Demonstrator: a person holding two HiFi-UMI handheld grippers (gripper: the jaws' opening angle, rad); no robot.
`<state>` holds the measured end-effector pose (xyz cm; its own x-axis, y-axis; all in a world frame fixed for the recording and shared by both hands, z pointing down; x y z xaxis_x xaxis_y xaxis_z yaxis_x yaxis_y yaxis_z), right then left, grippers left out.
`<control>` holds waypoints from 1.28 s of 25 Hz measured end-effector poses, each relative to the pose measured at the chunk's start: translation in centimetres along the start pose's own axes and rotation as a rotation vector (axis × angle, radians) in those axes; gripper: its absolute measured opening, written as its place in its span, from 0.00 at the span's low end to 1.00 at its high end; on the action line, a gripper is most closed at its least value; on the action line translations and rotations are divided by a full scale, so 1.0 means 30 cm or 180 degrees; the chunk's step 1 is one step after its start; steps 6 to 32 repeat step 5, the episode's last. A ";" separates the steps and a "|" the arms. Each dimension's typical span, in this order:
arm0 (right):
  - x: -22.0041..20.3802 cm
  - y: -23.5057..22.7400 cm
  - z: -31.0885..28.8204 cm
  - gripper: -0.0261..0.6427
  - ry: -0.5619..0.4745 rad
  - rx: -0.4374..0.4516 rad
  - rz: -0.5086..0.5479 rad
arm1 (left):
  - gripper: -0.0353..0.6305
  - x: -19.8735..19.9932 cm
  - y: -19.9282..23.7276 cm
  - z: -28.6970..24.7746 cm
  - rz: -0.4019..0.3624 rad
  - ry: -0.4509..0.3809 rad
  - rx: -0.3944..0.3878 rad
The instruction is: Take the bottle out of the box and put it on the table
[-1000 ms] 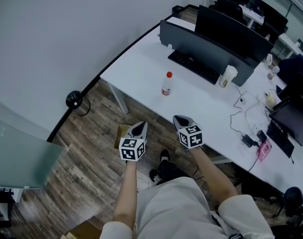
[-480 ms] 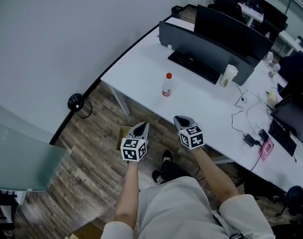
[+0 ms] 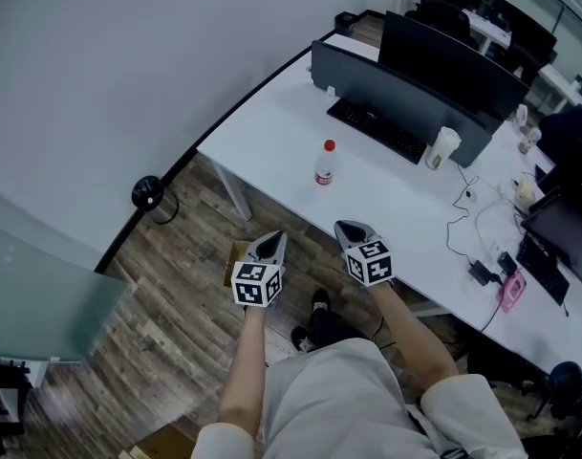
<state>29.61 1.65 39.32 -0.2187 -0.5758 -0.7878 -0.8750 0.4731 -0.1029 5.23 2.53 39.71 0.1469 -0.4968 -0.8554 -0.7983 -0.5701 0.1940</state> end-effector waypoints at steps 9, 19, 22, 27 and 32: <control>0.002 -0.009 0.002 0.10 -0.0004 0.0009 0.0016 | 0.07 0.002 -0.006 -0.006 -0.0010 0.0001 0.0004; 0.002 -0.009 0.002 0.10 -0.0004 0.0009 0.0016 | 0.07 0.002 -0.006 -0.006 -0.0010 0.0001 0.0004; 0.002 -0.009 0.002 0.10 -0.0004 0.0009 0.0016 | 0.07 0.002 -0.006 -0.006 -0.0010 0.0001 0.0004; 0.002 -0.009 0.002 0.10 -0.0004 0.0009 0.0016 | 0.07 0.002 -0.006 -0.006 -0.0010 0.0001 0.0004; 0.002 -0.009 0.002 0.10 -0.0004 0.0009 0.0016 | 0.07 0.002 -0.006 -0.006 -0.0010 0.0001 0.0004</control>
Point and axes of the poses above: the fingertips, and each gripper's own axes: z backward along the fingers, y to its left, x out of its top, the point moved 10 cm from there along z, backward along the fingers, and after that the axes turned 12 degrees about y, right-handed, at the moved point
